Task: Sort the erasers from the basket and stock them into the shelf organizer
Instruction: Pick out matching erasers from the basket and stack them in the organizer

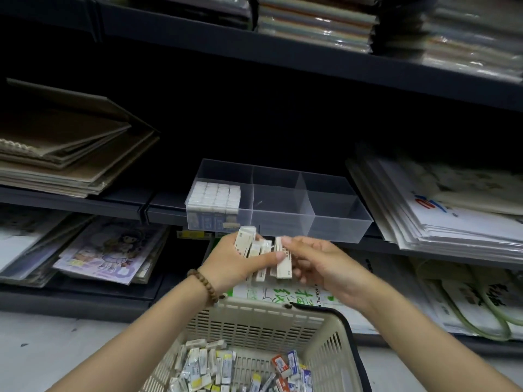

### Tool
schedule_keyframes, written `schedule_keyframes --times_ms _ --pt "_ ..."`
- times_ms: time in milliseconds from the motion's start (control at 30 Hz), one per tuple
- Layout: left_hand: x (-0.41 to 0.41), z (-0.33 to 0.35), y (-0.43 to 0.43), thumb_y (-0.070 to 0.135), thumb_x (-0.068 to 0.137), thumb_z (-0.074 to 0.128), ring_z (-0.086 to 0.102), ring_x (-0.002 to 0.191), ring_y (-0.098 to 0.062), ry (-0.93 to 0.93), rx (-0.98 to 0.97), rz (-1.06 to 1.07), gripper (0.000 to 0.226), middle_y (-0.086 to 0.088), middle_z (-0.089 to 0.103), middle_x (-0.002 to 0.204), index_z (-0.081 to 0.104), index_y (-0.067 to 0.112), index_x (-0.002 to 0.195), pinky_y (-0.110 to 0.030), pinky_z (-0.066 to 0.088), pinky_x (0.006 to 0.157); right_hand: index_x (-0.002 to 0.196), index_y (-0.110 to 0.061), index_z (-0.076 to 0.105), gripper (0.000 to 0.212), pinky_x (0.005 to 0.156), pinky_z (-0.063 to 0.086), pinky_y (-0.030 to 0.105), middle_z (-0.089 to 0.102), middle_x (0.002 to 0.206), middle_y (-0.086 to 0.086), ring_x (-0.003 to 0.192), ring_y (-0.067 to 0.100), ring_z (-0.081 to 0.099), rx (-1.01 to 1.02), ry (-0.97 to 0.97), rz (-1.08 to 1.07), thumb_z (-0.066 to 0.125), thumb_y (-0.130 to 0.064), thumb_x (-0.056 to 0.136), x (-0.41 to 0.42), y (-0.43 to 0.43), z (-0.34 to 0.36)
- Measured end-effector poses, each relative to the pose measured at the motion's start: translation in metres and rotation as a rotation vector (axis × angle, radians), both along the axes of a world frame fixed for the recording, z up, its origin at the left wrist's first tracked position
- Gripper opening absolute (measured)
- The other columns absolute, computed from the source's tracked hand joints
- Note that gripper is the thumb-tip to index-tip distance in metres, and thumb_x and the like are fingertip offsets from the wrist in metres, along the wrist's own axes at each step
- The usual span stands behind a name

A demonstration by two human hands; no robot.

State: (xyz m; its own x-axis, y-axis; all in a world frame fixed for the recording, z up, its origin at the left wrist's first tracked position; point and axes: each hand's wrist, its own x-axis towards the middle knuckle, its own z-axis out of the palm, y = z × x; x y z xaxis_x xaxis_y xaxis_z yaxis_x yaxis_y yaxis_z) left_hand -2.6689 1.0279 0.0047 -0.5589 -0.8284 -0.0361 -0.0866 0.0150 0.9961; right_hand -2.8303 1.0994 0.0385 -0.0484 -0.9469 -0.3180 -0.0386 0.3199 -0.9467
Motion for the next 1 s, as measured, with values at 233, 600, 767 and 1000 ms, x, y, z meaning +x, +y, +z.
schedule_keyframes --times_ms 233,600,767,1000 --pt "0.017 0.028 -0.029 0.057 0.049 0.079 0.065 0.069 -0.015 0.109 0.008 0.207 0.062 0.001 0.069 0.07 0.07 0.01 0.087 -0.027 0.054 0.065 0.095 -0.011 0.068 0.025 0.064 0.055 0.018 0.072 0.084 0.011 0.072 0.014 0.068 -0.168 0.246 0.108 0.065 -0.033 0.082 -0.01 -0.04 0.061" --pt "0.072 0.024 -0.091 0.025 0.077 0.075 0.058 0.06 -0.014 0.334 0.174 0.612 0.03 0.0 0.056 0.056 0.064 0.005 0.096 -0.04 0.053 0.085 0.113 -0.002 0.06 0.036 0.069 0.058 0.026 0.064 0.091 0.009 0.071 0.018 0.067 -0.113 0.657 -0.045 0.072 -0.017 0.082 -0.008 -0.124 0.036" --pt "0.071 0.017 -0.1 0.025 0.075 0.077 0.06 0.071 -0.014 0.339 0.252 0.634 0.042 -0.001 0.065 0.082 0.066 0.004 0.11 -0.031 0.053 0.074 0.11 0.002 0.062 0.037 0.067 0.057 0.022 0.067 0.088 0.01 0.068 0.014 0.067 -0.076 0.639 -0.12 0.074 -0.014 0.079 0.002 -0.135 0.016" --pt "0.07 0.024 -0.096 0.022 0.077 0.075 0.064 0.078 -0.013 0.421 0.28 0.663 0.039 -0.004 0.067 0.096 0.063 0.002 0.109 -0.023 0.053 0.065 0.108 0.005 0.065 0.043 0.089 0.054 0.031 0.071 0.096 0.012 0.087 0.02 0.069 0.054 0.464 -0.175 0.079 -0.017 0.074 -0.004 -0.14 0.015"
